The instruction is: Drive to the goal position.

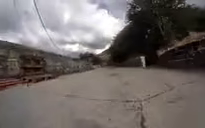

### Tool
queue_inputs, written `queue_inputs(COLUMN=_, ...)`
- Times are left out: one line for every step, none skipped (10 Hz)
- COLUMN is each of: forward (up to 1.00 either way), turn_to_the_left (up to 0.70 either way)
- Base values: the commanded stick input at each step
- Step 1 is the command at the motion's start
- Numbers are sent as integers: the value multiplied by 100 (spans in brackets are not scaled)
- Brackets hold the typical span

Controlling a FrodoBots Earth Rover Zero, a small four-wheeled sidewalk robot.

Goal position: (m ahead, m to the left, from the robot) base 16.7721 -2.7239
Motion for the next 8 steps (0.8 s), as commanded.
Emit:
queue_inputs(forward=100, turn_to_the_left=0)
queue_inputs(forward=100, turn_to_the_left=0)
queue_inputs(forward=100, turn_to_the_left=0)
queue_inputs(forward=100, turn_to_the_left=0)
queue_inputs(forward=100, turn_to_the_left=0)
queue_inputs(forward=100, turn_to_the_left=0)
queue_inputs(forward=100, turn_to_the_left=0)
queue_inputs(forward=100, turn_to_the_left=0)
